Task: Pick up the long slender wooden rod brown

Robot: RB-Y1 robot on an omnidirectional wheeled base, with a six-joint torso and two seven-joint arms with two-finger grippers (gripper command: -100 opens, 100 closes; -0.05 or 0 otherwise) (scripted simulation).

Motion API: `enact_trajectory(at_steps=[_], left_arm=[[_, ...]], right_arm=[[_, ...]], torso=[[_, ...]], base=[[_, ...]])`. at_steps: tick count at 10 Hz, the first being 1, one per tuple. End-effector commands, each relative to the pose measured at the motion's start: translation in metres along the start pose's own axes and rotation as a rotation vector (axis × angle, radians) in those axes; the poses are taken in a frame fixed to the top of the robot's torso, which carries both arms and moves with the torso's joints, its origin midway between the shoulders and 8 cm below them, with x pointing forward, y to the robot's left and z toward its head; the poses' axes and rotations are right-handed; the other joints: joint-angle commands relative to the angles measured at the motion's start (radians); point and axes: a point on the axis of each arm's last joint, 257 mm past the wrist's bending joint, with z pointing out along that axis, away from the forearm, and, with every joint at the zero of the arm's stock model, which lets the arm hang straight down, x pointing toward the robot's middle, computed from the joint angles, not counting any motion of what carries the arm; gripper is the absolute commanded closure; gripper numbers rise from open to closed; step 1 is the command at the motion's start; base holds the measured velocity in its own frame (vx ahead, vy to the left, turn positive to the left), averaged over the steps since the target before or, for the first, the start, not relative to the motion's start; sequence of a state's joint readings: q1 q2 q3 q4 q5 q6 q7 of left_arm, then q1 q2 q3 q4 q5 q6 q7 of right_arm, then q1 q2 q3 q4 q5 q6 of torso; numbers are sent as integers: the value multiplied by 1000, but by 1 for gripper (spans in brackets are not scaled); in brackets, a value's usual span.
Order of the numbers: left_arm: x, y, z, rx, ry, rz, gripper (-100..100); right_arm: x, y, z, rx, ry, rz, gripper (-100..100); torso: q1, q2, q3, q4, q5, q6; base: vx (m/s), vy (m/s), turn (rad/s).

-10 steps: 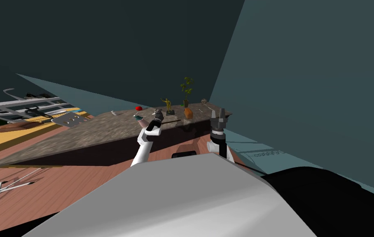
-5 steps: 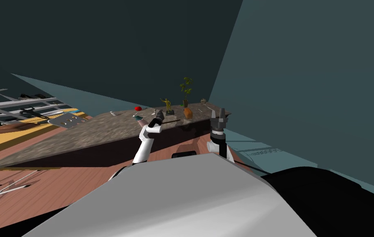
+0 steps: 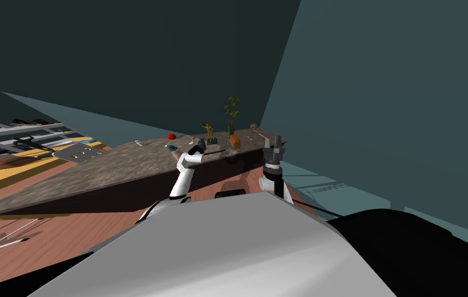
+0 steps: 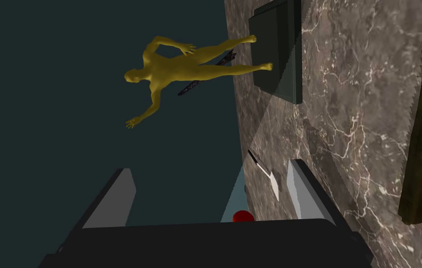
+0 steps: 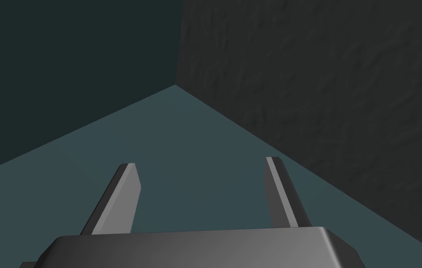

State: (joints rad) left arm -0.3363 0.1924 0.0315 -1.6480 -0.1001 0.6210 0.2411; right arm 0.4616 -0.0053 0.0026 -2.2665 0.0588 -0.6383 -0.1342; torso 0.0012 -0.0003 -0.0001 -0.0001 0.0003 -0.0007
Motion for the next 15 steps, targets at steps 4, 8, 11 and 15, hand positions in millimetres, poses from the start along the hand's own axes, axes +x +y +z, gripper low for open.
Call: enact_trajectory(at_steps=[4, 8, 11, 15], left_arm=[[-6, 22, 12, -118, -30, -20, -100], [-10, 38, 26, -239, -64, -58, -100], [-12, 53, 29, -324, -86, -80, -100], [-15, 77, 27, -439, -115, -102, -100]], right_arm=[[0, 0, 0, 0, 0, 0, 0], [0, 0, 0, 0, 0, 0, 0], [0, 0, 0, 0, 0, 0, 0], [0, 0, 0, 0, 0, 0, 0]], torso=[[0, 0, 0, 0, 0, 0], [0, 0, 0, 0, 0, 0], [0, -1, 0, 0, 0, 0], [1, -2, -1, 0, 0, 0]], base=[[2, 13, -22], [11, 19, -37], [15, 21, -36], [23, 25, -38]])
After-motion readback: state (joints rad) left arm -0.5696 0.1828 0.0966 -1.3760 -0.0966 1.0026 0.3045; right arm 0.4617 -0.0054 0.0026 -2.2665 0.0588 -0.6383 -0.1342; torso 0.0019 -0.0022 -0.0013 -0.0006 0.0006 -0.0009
